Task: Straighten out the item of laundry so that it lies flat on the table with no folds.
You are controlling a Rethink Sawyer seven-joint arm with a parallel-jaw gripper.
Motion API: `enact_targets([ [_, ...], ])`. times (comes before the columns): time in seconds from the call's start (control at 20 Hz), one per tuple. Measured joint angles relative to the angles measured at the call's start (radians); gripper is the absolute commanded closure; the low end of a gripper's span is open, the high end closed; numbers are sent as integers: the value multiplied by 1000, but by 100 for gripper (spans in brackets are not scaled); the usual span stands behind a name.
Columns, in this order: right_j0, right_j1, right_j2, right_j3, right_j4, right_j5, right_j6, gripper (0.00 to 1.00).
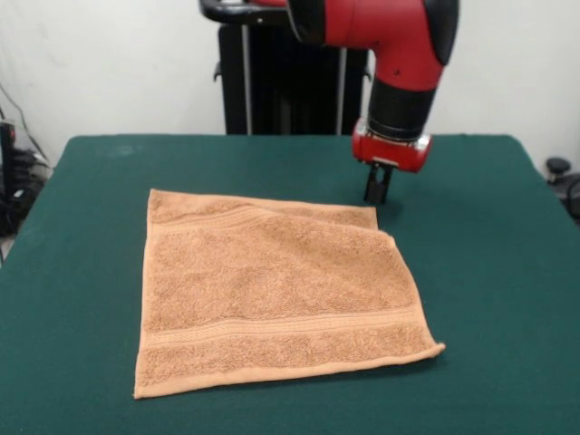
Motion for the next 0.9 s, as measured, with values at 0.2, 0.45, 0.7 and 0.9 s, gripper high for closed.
enact_targets([
  [0.2,-6,-1,2,0,0,0,0,100],
  [0.45,-9,-1,3,0,0,0,0,100],
  [0.7,-11,-1,4,0,0,0,0,100],
  [0.9,-12,-1,5,0,0,0,0,100],
])
